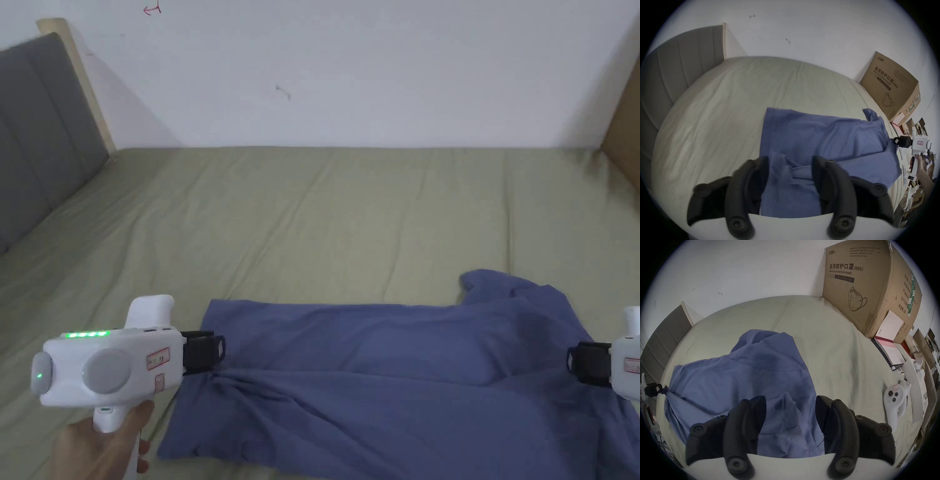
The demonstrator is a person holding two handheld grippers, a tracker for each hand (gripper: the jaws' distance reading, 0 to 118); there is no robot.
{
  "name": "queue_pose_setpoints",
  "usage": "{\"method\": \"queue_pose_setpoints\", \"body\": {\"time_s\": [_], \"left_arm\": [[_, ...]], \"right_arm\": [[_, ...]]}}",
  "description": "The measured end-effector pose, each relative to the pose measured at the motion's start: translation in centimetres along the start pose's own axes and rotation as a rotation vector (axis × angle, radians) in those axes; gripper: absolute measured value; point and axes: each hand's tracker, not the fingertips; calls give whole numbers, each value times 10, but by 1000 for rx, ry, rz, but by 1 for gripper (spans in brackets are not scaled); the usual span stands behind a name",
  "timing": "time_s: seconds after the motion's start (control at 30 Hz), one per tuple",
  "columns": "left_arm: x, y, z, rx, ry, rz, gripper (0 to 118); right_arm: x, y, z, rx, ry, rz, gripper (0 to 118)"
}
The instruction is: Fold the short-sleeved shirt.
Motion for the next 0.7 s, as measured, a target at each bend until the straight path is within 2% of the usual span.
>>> {"method": "queue_pose_setpoints", "body": {"time_s": [0.07, 0.2, 0.27, 0.37, 0.4, 0.43, 0.47, 0.5, 0.53, 0.57, 0.6, 0.63, 0.7], "left_arm": [[11, 1, 36, 66, -2, -37, 60], [39, -9, 122, 245, -29, -103, 60], [56, -23, 161, 324, -14, -135, 59], [81, -45, 209, 391, 27, -152, 58], [87, -54, 220, 409, 25, -148, 53], [93, -64, 233, 442, 30, -156, 44], [98, -70, 241, 436, 32, -154, 40], [102, -76, 247, 430, 38, -158, 36], [106, -84, 254, 435, 56, -163, 27], [107, -90, 260, 431, 58, -150, 9], [105, -96, 264, 426, 33, -136, 0], [104, -101, 266, 418, 11, -118, 0], [105, -109, 268, 410, 37, -132, 0]], "right_arm": [[-4, -3, 29, 85, 3, 36, 67], [-15, -24, 115, 248, 86, 73, 67], [-26, -45, 159, 328, 124, 90, 67], [-39, -79, 201, 385, 130, 143, 64], [-44, -90, 213, 384, 124, 146, 58], [-47, -100, 223, 386, 130, 140, 44], [-50, -111, 233, 390, 146, 129, 44], [-54, -119, 239, 396, 145, 126, 39], [-57, -127, 246, 395, 141, 119, 28], [-59, -134, 252, 384, 146, 120, 13], [-61, -141, 255, 383, 146, 120, 7], [-62, -146, 256, 381, 145, 121, 0], [-63, -152, 259, 375, 144, 125, 0]]}}
